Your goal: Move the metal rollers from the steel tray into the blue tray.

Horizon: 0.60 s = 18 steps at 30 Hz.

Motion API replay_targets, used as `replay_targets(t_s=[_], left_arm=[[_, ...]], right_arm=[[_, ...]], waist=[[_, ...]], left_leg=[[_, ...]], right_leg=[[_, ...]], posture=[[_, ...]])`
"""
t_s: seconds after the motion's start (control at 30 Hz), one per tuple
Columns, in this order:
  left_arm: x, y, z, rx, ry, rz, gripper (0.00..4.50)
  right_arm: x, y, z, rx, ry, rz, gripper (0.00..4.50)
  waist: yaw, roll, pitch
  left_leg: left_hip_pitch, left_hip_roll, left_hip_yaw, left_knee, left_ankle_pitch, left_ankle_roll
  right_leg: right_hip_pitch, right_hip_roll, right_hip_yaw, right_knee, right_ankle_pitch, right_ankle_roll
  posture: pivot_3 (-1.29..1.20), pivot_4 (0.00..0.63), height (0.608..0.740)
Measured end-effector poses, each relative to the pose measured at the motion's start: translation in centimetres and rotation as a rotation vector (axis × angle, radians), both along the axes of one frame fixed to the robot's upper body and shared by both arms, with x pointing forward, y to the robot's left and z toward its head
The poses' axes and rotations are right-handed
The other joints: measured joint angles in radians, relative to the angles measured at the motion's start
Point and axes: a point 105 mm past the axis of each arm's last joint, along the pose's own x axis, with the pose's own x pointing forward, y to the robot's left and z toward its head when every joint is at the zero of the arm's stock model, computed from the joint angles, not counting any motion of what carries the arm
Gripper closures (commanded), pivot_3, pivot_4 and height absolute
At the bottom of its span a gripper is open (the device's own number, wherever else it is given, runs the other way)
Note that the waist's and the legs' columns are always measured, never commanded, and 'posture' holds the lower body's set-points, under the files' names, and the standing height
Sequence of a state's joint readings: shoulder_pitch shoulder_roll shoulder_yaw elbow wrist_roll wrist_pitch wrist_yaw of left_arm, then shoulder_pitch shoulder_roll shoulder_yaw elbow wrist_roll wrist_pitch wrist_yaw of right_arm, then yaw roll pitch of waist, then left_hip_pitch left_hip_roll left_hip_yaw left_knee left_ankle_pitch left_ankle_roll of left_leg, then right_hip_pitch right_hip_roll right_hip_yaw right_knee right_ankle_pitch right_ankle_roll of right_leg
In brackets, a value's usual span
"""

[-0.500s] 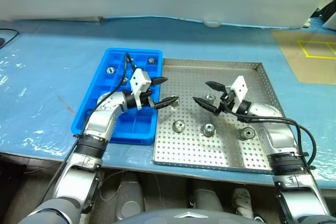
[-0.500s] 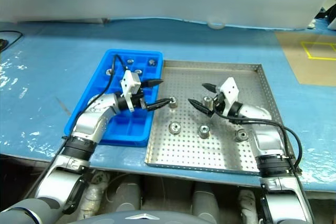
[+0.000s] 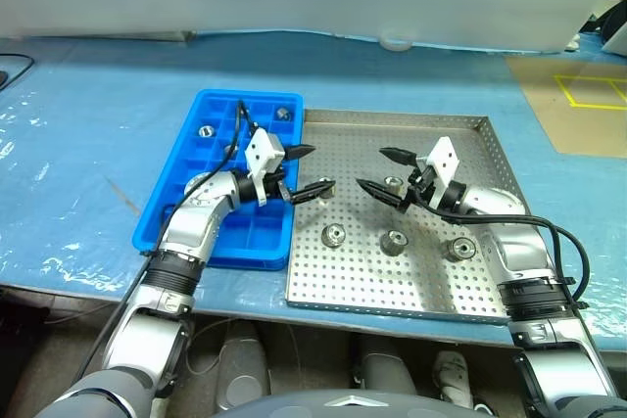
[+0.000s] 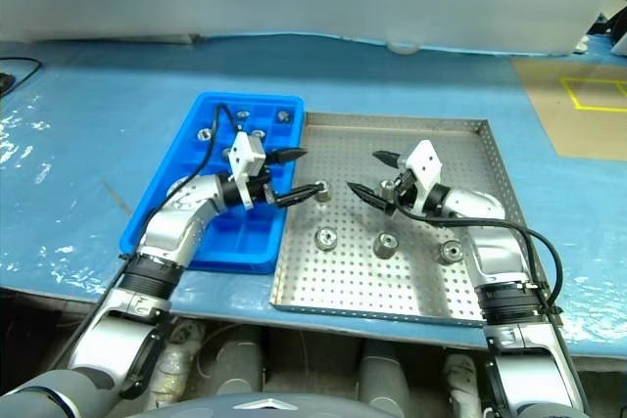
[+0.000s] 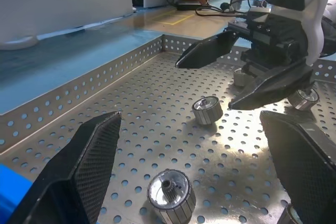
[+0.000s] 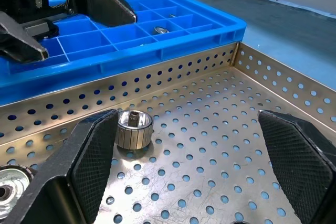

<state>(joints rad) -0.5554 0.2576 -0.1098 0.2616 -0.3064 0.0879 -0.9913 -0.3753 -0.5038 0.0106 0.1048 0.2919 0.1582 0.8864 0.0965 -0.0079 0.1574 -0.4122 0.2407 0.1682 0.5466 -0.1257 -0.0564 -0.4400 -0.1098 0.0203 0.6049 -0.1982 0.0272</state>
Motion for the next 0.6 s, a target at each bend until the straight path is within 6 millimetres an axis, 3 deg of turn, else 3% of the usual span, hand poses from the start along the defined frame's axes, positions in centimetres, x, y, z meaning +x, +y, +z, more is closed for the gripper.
replay_targets(t_s=[0.3,0.47,0.6], left_arm=[[0.5,-0.8,0.1,0.033,0.031,-0.057,0.06],[2.0,-1.2,-0.1,0.161,0.044,-0.085,0.06],[2.5,-1.6,-1.5,0.288,0.09,-0.127,0.06]], right_arm=[[0.0,-1.0,-0.3,0.0,0.003,-0.051,0.03],[0.0,-2.2,-0.3,-0.022,-0.01,-0.101,0.03],[-0.5,-2.6,-0.4,-0.03,-0.016,-0.122,0.03]], waist=[[-0.002,0.0,0.0],[-0.004,0.0,0.0],[-0.007,0.0,0.0]], left_leg=[[0.0,0.0,0.0,0.0,0.0,0.0],[0.001,0.0,0.001,0.0,0.0,0.0],[0.001,0.0,0.002,0.0,0.0,0.001]], right_leg=[[0.0,0.0,0.0,0.0,0.0,0.0],[0.0,0.0,0.002,0.0,0.0,0.0],[0.0,0.0,0.003,0.0,0.0,0.0]], posture=[[-0.05,0.15,0.74],[-0.1,0.15,0.74],[-0.15,0.15,0.74]])
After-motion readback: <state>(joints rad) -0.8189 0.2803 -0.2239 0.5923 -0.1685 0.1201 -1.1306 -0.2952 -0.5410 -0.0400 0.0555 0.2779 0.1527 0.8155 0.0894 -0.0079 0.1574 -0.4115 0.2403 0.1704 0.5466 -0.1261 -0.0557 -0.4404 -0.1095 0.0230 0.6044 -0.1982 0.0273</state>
